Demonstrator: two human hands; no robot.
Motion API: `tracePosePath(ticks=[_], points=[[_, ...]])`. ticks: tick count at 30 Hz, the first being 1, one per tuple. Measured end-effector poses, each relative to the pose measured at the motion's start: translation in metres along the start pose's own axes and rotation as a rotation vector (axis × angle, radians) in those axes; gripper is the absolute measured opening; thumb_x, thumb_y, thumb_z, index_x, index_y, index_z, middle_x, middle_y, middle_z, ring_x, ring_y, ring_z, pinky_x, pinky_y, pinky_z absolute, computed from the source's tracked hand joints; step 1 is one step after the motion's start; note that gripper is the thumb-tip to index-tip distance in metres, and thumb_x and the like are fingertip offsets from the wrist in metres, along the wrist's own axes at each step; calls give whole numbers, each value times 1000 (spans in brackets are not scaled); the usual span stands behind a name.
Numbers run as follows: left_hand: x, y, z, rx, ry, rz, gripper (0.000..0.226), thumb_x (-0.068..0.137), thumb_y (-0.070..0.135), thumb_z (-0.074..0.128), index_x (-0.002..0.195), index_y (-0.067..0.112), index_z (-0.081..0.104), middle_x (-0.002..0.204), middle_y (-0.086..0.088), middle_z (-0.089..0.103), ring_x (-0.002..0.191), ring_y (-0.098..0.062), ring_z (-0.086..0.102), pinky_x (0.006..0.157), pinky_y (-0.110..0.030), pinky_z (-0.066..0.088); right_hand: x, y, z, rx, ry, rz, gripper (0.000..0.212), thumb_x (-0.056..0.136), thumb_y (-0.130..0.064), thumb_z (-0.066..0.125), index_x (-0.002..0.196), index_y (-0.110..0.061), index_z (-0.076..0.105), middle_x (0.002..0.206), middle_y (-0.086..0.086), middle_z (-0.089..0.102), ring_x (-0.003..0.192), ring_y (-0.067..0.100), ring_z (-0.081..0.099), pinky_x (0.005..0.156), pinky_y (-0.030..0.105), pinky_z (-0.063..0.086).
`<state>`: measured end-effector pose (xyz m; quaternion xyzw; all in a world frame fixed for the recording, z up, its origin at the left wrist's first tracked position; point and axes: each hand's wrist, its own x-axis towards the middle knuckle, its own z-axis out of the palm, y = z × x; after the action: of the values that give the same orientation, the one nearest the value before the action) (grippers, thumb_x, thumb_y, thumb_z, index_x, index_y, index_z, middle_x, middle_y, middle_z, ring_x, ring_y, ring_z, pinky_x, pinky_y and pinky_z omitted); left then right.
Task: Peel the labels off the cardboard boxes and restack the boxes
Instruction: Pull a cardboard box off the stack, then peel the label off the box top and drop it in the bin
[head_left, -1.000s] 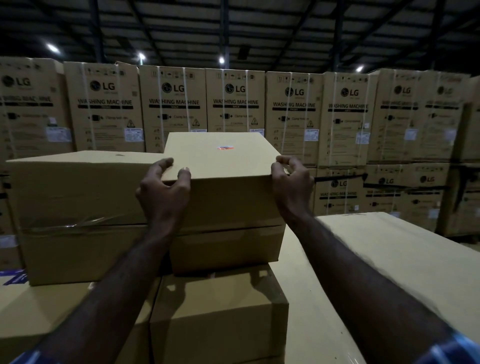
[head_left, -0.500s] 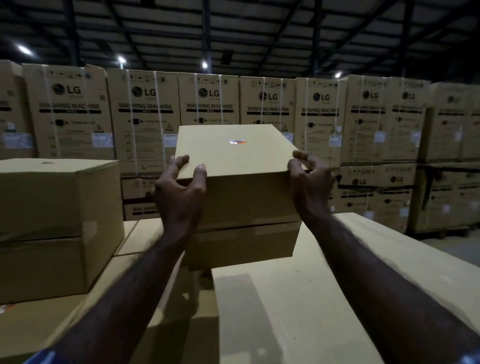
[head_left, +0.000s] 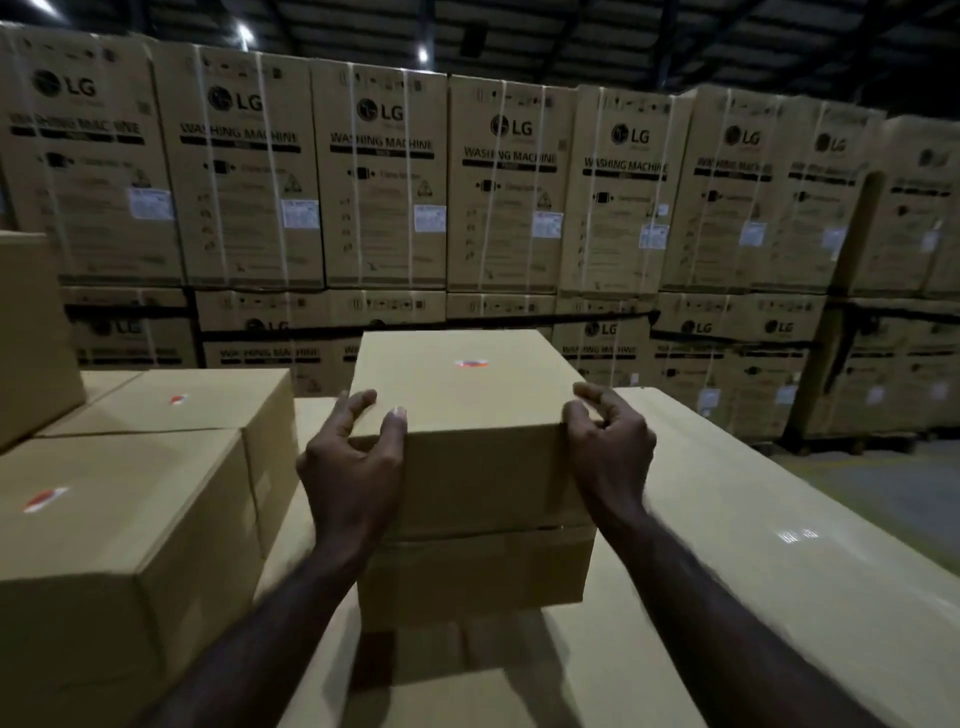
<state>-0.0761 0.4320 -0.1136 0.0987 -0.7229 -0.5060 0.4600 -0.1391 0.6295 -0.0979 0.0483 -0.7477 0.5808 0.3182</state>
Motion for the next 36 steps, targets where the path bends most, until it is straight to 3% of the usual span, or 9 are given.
tracePosePath(ticks=[3,7,15,18,22,25,29,32,36], points=[[-30,-6,20,36,-36,-48,50,83,43,63,126,18,63,138,-5,56,125,-20,53,101,-45,49,-2,34,-21,-40,-26,44,34,88,-20,62,122,-16,67,118,3,69,97,18,62,87,33,51],[-61,-11,36,97,-68,-78,39,89,22,68,126,13,63,141,-8,52,120,-6,43,88,-7,35,-13,64,-39,-50,-67,113,42,80,-33,58,118,-19,69,115,0,71,92,17,64,84,29,50],[-97,-31,47,97,-105,-148,47,79,39,65,121,18,66,140,-7,53,120,-6,46,101,-28,42,-32,95,-55,-88,-81,181,49,72,-35,53,115,-19,71,117,-2,69,98,20,65,89,36,53],[-102,-39,44,104,-119,-155,38,86,27,71,122,17,65,142,-6,50,121,-5,45,91,-19,40,-39,100,-56,-108,-106,149,48,75,-33,55,118,-18,69,124,-1,66,104,23,65,89,40,55],[-103,-46,36,177,-219,-166,36,87,17,69,123,17,64,146,-5,45,128,-17,47,87,-11,39,-43,111,-57,-164,-142,97,33,84,-11,67,117,-13,69,121,-1,65,108,12,60,83,21,49],[-84,-45,30,263,-343,-188,38,85,23,71,122,22,63,151,-5,40,132,-25,45,100,-27,36,-38,111,-60,-244,-171,49,27,84,-10,67,111,-13,70,108,-4,67,102,11,61,76,10,41],[-49,-43,38,465,-595,-128,55,86,41,66,137,26,51,157,-5,29,140,-26,33,109,-41,34,-13,96,-56,-508,-337,-84,28,86,-22,67,111,-10,71,124,6,65,112,18,59,82,18,43],[-28,-38,56,689,-731,25,64,89,50,54,146,23,40,158,-8,24,145,-26,19,114,-44,23,8,80,-41,-751,-535,-170,41,88,-39,61,122,-16,67,139,7,56,129,26,46,101,34,41],[-21,-45,75,878,-857,116,69,96,56,34,153,19,21,162,-9,9,149,-27,3,120,-50,4,21,68,-11,-882,-735,-214,46,93,-40,54,132,-16,58,141,7,52,129,28,43,101,37,40]])
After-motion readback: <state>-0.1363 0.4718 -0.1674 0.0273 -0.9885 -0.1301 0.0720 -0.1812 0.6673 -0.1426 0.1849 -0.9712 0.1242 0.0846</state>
